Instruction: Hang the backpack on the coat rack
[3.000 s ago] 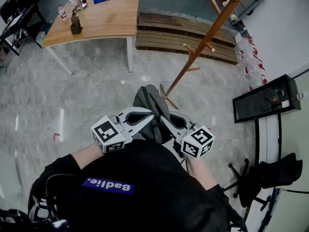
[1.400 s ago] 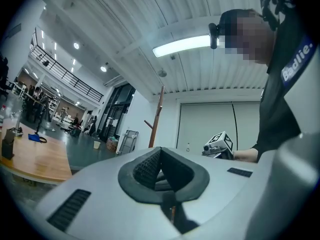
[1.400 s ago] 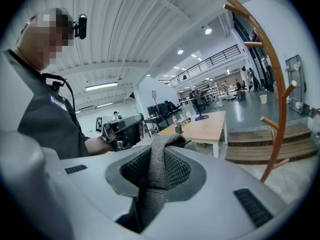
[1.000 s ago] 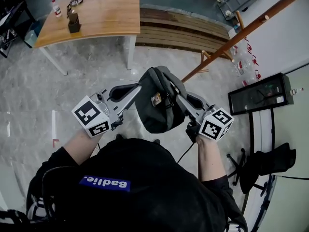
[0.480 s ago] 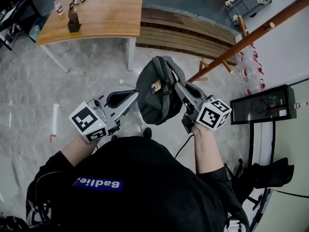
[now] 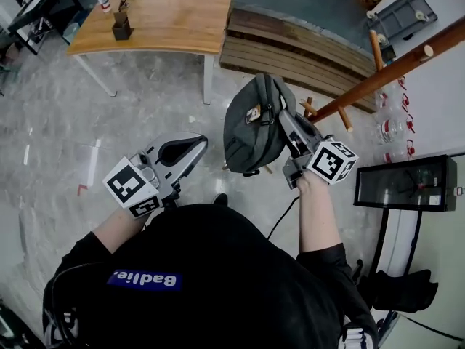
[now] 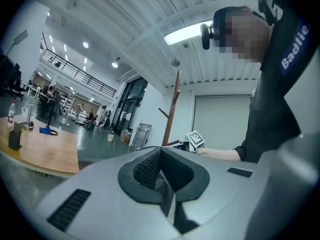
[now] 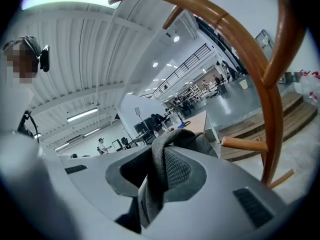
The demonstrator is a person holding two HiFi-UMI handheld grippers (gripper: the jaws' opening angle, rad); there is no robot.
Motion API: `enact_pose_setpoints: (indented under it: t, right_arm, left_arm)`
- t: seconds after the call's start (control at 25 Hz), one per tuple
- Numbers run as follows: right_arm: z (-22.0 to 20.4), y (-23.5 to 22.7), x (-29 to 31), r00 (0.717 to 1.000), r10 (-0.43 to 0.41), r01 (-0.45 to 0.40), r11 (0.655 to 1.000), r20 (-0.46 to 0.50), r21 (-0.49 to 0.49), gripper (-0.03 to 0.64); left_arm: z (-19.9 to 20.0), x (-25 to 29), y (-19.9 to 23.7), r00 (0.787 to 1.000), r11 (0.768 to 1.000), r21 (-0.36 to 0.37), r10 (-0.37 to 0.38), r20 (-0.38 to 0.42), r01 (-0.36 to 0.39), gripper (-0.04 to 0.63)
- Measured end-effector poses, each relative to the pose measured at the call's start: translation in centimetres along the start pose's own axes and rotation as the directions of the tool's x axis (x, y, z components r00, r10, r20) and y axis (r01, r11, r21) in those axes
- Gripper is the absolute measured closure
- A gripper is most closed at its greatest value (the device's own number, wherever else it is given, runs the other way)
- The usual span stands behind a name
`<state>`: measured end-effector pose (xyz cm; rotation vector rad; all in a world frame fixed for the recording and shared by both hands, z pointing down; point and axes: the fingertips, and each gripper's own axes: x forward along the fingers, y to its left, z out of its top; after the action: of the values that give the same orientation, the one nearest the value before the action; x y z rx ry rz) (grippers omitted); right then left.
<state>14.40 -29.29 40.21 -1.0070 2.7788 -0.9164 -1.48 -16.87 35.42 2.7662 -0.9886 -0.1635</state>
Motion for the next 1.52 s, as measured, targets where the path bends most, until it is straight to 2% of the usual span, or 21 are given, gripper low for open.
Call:
enact_pose_setpoints:
  t: [0.16, 0.44, 0.84, 0.96, 1.16, 1.32, 1.52]
  right_arm:
    - [0.8, -3.3, -0.5, 1.000, -0.017, 0.016, 0.999, 0.015, 0.041, 0.549]
    - [1.2, -7.1, -2.4, 0.997, -0.052, 0.045, 0.992, 0.048, 0.121, 0.549]
    - [0.6, -8.5, -2.6, 0.998, -0.003, -0.009, 0.982, 0.064, 0.189, 0.549]
    - [-0.1, -9.7, -2.5, 0.999, -0.025, 0.014, 0.974, 0.045, 0.224, 0.549]
    - [-1.0, -11.4, -3.2, 0.996, -0.054, 0.030, 0.952, 0.073, 0.303, 0.549]
    - [-1.8, -12.7, -3.9, 0.995, -0.069, 0.044, 0.952, 0.071, 0.302, 0.548]
    - [-3.0, -13.7, -4.8, 0.994, -0.101, 0.089, 0.970, 0.039, 0.226, 0.548]
  left_arm:
    - [-1.7, 1.4, -1.2, 1.000, 1.000, -0.027, 0.007, -0.025, -0.008, 0.586]
    - [-3.0, 2.9, -3.1, 0.999, 1.000, -0.030, 0.006, -0.045, -0.008, 0.586]
    - [-3.8, 4.7, -4.1, 0.997, 0.999, -0.042, -0.021, -0.077, 0.018, 0.586]
    - [-4.0, 4.9, -4.1, 0.996, 0.999, -0.041, -0.033, -0.087, 0.029, 0.586]
    - [-4.6, 4.8, -3.3, 0.996, 0.997, -0.067, -0.032, -0.082, 0.027, 0.586]
    - [-4.9, 5.4, -3.8, 0.994, 0.997, -0.063, -0.051, -0.094, 0.045, 0.586]
    - [-5.4, 6.2, -4.5, 0.993, 0.996, -0.068, -0.058, -0.102, 0.051, 0.586]
